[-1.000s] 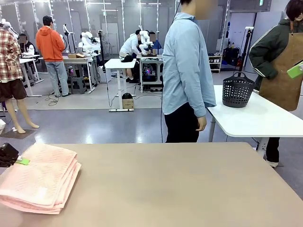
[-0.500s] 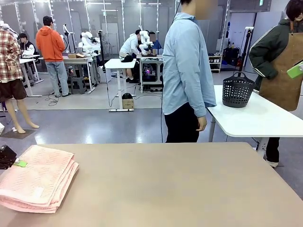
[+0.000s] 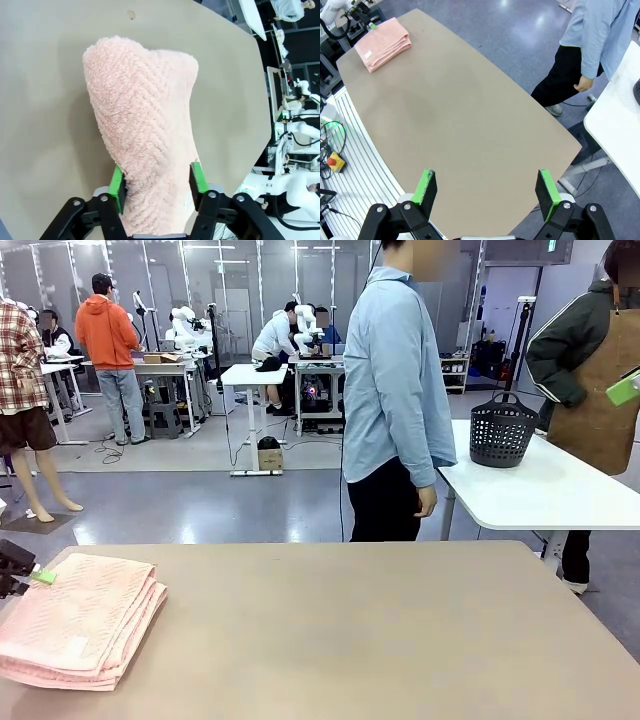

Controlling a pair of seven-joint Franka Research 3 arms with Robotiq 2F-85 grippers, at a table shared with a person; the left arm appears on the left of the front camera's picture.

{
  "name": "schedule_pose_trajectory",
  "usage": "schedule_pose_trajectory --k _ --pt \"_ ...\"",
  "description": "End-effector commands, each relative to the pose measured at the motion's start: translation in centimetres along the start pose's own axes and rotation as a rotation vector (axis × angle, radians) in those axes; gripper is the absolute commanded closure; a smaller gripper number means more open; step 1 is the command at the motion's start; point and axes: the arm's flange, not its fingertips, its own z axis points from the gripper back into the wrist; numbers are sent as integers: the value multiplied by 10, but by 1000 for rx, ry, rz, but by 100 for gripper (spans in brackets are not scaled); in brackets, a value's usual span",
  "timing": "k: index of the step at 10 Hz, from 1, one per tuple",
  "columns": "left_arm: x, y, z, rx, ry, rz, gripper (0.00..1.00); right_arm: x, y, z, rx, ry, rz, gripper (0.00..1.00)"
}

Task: Fold the towel.
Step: Pick up the 100 cm Hotel Towel and place it on the left side of the table.

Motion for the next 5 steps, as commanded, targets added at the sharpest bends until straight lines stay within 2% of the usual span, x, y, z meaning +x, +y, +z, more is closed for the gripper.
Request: schedule_pose_trajectory --k 1,5 --pt "-3 -12 10 20 -15 -12 0 3 1 1 -9 6 -17 0" --pt "-5 -17 14 28 -23 -26 0 3 1 1 -9 6 -17 0"
